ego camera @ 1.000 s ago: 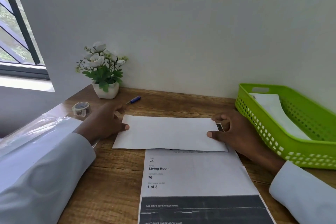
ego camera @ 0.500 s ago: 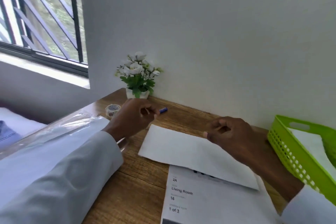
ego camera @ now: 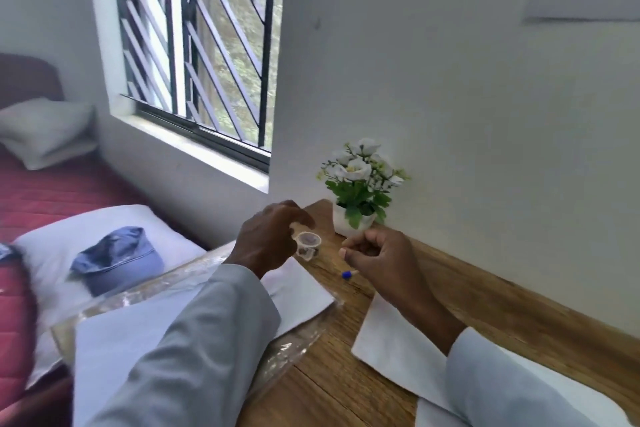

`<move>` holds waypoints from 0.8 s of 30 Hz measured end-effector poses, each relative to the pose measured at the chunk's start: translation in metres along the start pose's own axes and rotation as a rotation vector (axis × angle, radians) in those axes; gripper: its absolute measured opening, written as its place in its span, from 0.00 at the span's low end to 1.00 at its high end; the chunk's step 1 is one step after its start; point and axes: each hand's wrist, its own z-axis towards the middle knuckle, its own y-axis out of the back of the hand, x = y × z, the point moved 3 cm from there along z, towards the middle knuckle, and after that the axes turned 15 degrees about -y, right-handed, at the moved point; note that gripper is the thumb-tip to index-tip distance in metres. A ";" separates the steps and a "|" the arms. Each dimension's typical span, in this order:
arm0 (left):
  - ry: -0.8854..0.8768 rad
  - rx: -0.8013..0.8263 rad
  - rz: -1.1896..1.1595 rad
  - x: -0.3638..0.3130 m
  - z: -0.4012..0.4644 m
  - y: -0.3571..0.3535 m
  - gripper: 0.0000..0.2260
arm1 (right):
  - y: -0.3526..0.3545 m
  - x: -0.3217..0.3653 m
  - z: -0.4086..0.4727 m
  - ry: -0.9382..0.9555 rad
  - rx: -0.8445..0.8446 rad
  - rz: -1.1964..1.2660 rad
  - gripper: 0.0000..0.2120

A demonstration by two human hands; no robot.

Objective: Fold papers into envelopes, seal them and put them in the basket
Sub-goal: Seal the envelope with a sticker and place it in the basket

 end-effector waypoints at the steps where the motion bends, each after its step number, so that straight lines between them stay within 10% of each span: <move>1: -0.011 0.036 0.016 0.003 -0.002 0.000 0.15 | -0.010 0.003 0.003 0.003 0.020 0.024 0.02; 24: -0.005 0.118 0.105 0.020 -0.006 -0.014 0.19 | -0.061 -0.001 0.030 -0.041 0.045 0.041 0.04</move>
